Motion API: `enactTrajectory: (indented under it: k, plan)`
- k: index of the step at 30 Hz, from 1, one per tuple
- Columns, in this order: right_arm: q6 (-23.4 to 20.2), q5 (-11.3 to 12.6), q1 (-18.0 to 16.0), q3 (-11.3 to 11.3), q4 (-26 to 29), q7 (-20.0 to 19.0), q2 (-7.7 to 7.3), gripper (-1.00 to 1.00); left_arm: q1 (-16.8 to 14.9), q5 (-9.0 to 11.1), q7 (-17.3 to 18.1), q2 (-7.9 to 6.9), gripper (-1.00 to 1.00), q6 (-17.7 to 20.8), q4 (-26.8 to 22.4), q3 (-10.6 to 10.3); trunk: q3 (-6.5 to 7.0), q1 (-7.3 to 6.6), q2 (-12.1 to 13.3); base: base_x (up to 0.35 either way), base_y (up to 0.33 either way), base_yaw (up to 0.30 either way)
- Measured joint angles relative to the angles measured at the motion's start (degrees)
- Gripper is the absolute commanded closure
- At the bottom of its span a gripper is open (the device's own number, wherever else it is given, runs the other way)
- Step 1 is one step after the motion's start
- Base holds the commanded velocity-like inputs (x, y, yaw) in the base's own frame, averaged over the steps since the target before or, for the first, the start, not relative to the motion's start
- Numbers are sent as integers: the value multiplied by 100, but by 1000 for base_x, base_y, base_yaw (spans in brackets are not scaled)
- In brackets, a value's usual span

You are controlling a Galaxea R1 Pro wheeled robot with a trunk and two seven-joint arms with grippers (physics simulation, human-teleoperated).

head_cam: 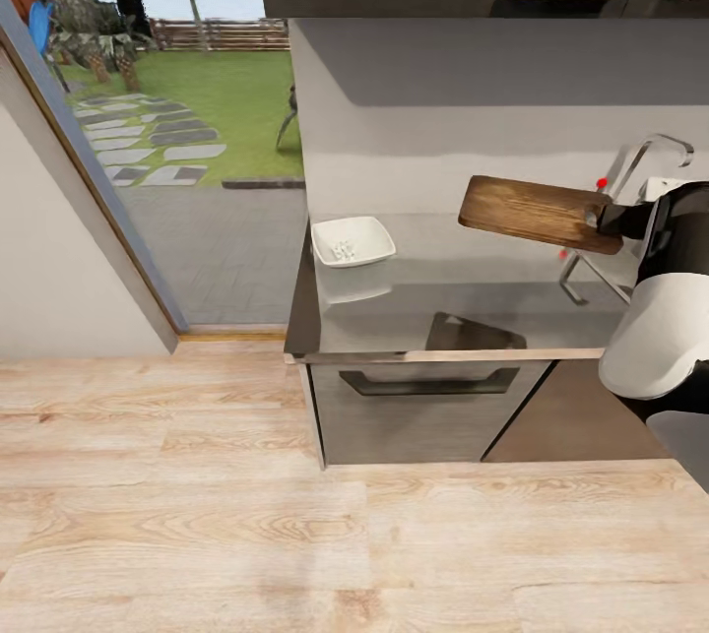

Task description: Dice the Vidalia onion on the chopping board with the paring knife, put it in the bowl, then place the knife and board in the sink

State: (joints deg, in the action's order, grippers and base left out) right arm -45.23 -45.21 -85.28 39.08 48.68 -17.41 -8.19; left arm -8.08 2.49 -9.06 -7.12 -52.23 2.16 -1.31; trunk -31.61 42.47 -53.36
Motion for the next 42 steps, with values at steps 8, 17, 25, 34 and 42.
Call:
enactTrajectory:
  k: [8, 17, 25, 34, 42]
  plan:
    - [27, 2, -1, 127, -28, 893, 43, 100, 0, 5, -7, 0, -100, 10, -3, 1, 0, 0, 0, 0, 0, 0]
    - [921, 317, 0, 1312, -100, 2001, 656, 100, 0, 8, -3, 0, -100, 25, -3, 6, 0, 0, 0, 0, 0, 0]
    - [1706, 499, -1, 1608, -93, 3390, 764, 100, 0, 49, -74, -14, -100, 34, 141, 11, 0, 0, 0, 0, 0, 0]
    - [2610, 981, -1, 1594, -147, 5351, 931, 100, -1, 63, -135, 9, -100, 27, 138, 8, 0, 0, 0, 0, 0, 0]
    - [2662, 1284, 3, 1707, -192, 5787, 916, 100, -1, 79, -139, 7, -100, 18, 131, 8, 0, 0, 0, 6, -28, 0]
